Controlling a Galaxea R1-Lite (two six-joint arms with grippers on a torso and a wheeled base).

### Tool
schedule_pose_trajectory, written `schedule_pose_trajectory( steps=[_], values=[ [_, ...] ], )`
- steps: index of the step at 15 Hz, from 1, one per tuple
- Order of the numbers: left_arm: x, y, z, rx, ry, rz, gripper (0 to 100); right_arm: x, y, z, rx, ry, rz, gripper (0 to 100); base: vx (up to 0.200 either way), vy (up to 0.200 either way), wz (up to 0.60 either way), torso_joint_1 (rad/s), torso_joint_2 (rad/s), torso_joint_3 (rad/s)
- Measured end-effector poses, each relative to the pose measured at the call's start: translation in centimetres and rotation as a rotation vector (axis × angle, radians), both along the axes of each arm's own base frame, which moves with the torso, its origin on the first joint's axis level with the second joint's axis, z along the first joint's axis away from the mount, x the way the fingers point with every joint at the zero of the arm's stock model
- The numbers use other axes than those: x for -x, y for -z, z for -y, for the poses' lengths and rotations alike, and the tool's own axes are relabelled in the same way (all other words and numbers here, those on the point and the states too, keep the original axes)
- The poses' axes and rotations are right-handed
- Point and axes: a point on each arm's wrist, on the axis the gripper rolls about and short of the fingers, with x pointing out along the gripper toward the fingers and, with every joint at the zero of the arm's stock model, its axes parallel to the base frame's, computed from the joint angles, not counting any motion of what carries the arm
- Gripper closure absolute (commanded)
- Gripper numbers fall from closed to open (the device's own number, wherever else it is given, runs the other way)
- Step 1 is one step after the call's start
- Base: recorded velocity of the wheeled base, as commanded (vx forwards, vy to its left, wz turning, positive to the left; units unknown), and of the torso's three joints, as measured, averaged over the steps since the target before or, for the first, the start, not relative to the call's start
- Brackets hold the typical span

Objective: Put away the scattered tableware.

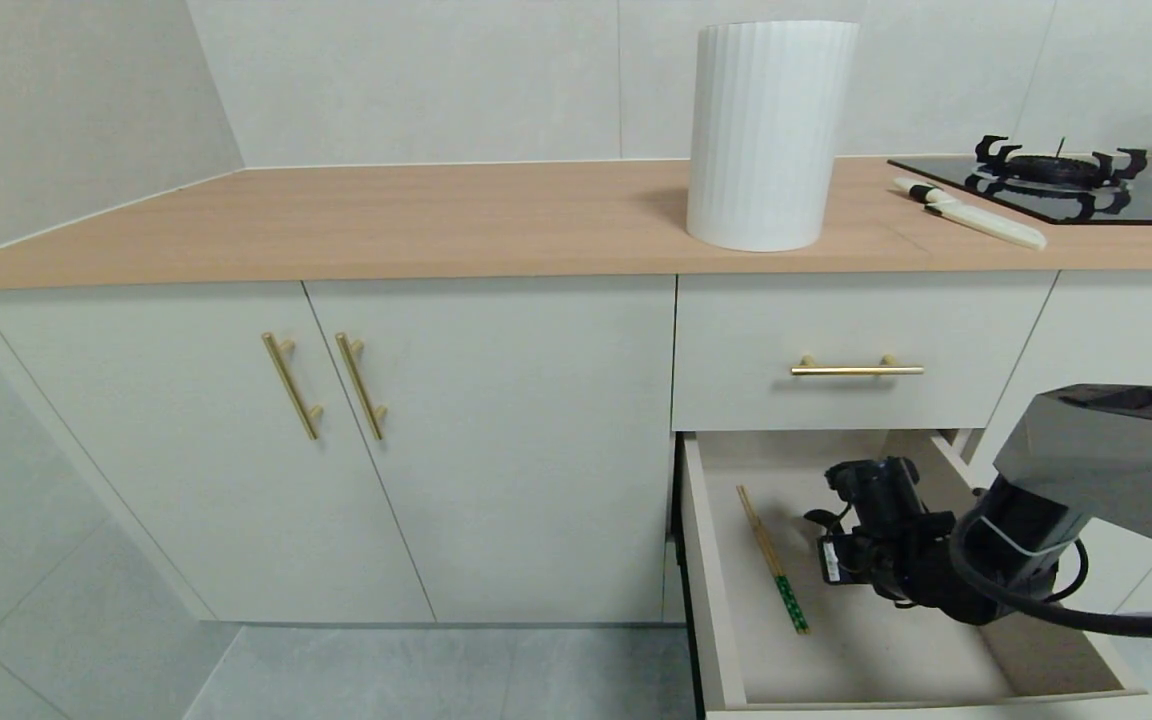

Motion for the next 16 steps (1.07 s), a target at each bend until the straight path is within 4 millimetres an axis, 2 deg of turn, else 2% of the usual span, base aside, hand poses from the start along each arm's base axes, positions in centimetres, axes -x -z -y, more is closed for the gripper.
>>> schedule_pose_trajectory(
  steps=[5, 13, 14, 16],
  values=[
    [0.0, 0.0, 0.0, 0.000, 0.000, 0.000, 0, 0.0, 1.2, 0.0, 0.014, 0.000, -0.046, 100, 0.000, 0.000, 0.00, 0.000, 0.00, 0.000],
    [0.0, 0.0, 0.0, 0.000, 0.000, 0.000, 0, 0.0, 1.4, 0.0, 0.015, 0.001, -0.050, 100, 0.000, 0.000, 0.00, 0.000, 0.00, 0.000],
    [0.0, 0.0, 0.0, 0.000, 0.000, 0.000, 0, 0.0, 1.4, 0.0, 0.015, 0.001, -0.050, 0, 0.000, 0.000, 0.00, 0.000, 0.00, 0.000],
    [0.0, 0.0, 0.0, 0.000, 0.000, 0.000, 0, 0.0, 1.4, 0.0, 0.015, 0.001, -0.050, 0, 0.000, 0.000, 0.00, 0.000, 0.00, 0.000]
  ],
)
